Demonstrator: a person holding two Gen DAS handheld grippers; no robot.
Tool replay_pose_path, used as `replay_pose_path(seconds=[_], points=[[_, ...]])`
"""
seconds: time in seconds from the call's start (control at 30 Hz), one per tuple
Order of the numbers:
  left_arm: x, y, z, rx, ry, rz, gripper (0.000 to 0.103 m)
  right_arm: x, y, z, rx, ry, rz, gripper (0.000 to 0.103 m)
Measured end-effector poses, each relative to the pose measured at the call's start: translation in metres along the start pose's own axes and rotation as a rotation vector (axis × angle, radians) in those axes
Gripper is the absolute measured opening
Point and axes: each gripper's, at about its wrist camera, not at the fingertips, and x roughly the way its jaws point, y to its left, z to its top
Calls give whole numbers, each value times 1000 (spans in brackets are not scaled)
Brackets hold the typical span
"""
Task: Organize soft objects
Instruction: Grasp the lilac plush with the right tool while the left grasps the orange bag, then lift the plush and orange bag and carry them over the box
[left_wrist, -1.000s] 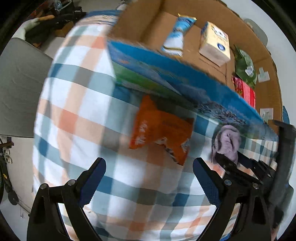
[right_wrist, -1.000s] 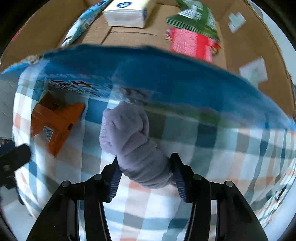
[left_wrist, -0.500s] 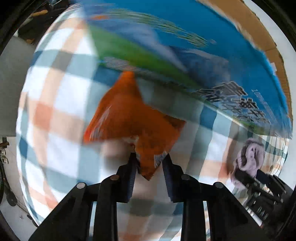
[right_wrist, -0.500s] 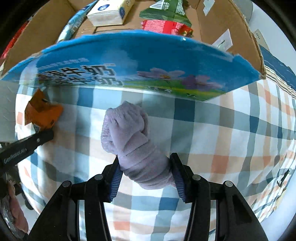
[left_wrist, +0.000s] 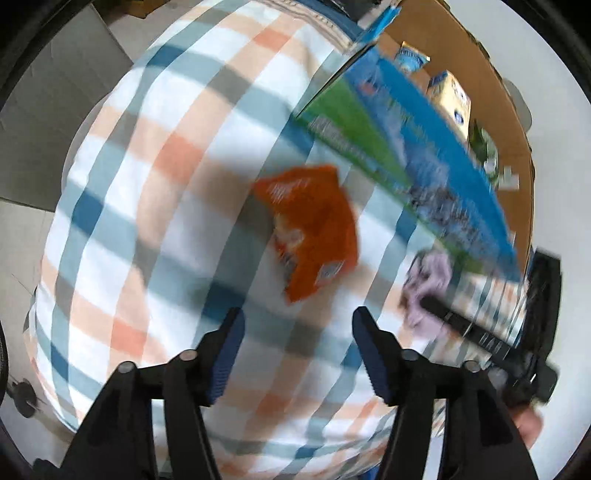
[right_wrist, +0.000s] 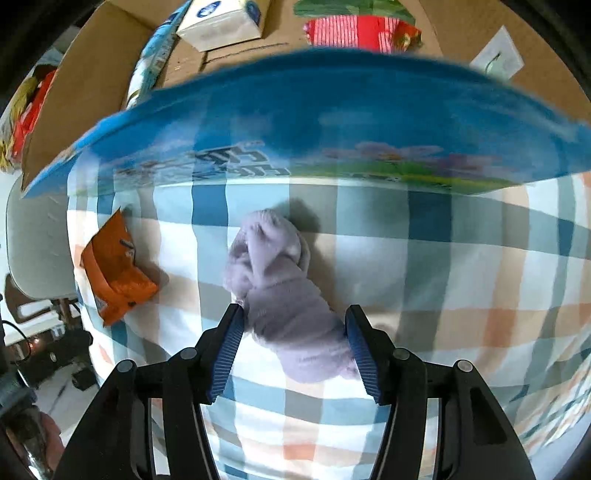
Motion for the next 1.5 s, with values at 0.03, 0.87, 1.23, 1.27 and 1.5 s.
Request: replay_pose_path(seconds=[0.03,0.87,1.23,1.27,1.5], points=[[3,-9,5,3,3,-5,61,-2,6,2,0,0,-3,60],[68,-52,-65,395,83,287,50,16,0,-51,-51,58,-81,55],[76,-67,-61,434,41,350,51,34,3,-72,96,101,-15,49],[78,-67,-60,434,40,351,51,34,2,-72,96,91,-10,50],[99,-75,-60,453,24,375,51,42,15,-74,44,57,-83,44]])
